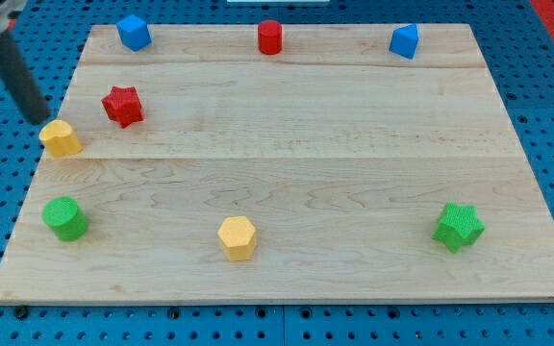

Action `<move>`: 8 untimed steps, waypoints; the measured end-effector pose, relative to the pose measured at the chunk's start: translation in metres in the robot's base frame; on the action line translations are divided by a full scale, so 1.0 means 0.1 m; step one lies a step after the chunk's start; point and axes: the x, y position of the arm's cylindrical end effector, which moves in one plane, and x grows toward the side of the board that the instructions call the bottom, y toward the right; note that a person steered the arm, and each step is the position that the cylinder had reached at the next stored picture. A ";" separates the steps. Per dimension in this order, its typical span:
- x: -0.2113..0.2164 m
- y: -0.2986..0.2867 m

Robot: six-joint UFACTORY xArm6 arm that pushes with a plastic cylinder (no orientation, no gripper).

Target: Push the green circle closer to the red star

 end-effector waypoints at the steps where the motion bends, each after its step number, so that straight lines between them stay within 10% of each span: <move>1: 0.10 0.25; 3: 0.41 1.96; 6: 1.66 0.94; 8: 0.85 0.73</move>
